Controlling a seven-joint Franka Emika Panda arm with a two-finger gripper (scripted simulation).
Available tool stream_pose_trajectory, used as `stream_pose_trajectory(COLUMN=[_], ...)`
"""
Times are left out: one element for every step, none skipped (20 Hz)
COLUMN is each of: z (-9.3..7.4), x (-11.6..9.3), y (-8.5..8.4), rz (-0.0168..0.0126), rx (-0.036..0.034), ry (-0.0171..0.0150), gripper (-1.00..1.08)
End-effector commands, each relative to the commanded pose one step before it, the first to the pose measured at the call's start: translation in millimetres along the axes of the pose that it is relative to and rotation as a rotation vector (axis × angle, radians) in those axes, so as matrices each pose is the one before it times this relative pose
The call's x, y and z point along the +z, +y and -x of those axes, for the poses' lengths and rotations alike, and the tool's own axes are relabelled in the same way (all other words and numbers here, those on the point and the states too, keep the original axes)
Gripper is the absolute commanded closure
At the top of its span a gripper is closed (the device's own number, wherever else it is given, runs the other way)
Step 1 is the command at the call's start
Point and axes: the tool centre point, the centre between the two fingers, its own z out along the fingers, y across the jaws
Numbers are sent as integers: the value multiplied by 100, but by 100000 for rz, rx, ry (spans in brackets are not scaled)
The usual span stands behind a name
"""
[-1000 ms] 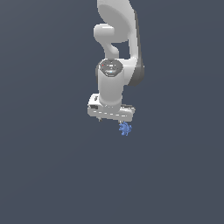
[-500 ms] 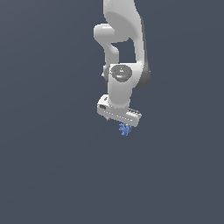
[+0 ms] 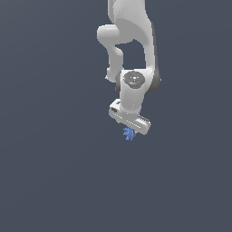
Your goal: Pick up the object and move it to a goal position.
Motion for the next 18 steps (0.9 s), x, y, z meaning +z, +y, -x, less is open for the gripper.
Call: stream_pose_trajectory(z=[461, 163, 150, 137, 123, 110, 95, 81, 67, 52, 38, 24, 2, -17, 2, 6, 10, -15], x=[368, 123, 112, 101, 90, 80, 69, 58, 48, 37, 26, 16, 5, -21, 34, 101, 168, 233], y=[-368, -115, -102, -90, -78, -68, -57, -47, -38, -29, -22, -14, 0, 10, -1, -2, -3, 24], rz=[-142, -38, -34, -30, -26, -22, -19, -16, -13, -10, -7, -4, -2, 24, 0, 0, 0, -3], rx=[4172, 1319, 1203, 1089, 976, 859, 747, 633, 517, 403, 285, 169, 69, -425, 0, 0, 0, 69], ry=[-23, -17, -15, -14, -12, -10, -9, -7, -6, -5, -3, -2, -1, -18, 0, 0, 0, 3], gripper=[-92, -92, -92, -92, -92, -92, -92, -92, -92, -92, -92, -92, -92, -92, -92, -92, -92, -92])
